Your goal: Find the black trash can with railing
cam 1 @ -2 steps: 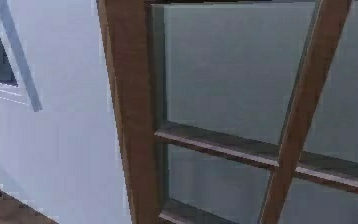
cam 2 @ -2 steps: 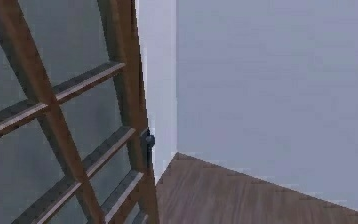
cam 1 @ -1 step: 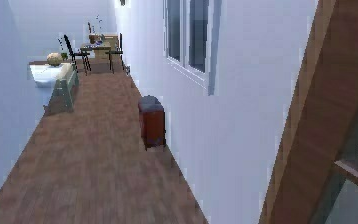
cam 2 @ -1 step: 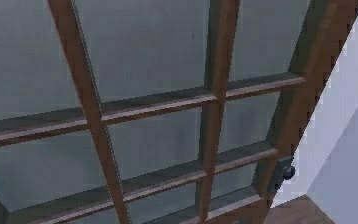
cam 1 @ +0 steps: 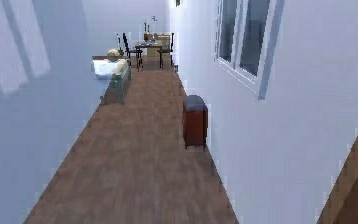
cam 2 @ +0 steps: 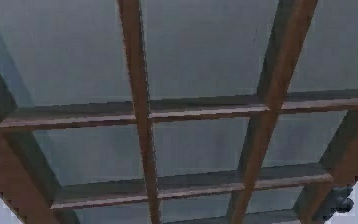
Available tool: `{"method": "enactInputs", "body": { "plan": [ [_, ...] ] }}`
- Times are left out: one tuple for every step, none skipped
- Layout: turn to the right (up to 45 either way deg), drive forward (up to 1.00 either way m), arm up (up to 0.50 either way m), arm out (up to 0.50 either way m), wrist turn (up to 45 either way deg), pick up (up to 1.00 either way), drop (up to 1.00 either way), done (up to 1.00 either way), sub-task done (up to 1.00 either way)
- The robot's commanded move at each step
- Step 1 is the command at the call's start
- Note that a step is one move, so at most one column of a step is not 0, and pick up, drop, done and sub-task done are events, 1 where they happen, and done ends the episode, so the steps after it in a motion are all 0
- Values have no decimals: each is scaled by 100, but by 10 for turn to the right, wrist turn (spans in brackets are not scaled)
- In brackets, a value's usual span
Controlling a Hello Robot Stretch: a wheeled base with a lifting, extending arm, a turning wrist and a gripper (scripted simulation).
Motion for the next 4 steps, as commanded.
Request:
{"method": "enactInputs", "body": {
  "plan": [
    [0, 45, 0, 0, 0, 0, 0, 0, 0],
    [-180, 0, 0, 0, 0, 0, 0, 0, 0],
    [-30, 0, 0, 0, 0, 0, 0, 0, 0],
    [0, 100, 0, 0, 0, 0, 0, 0, 0]
  ]
}}
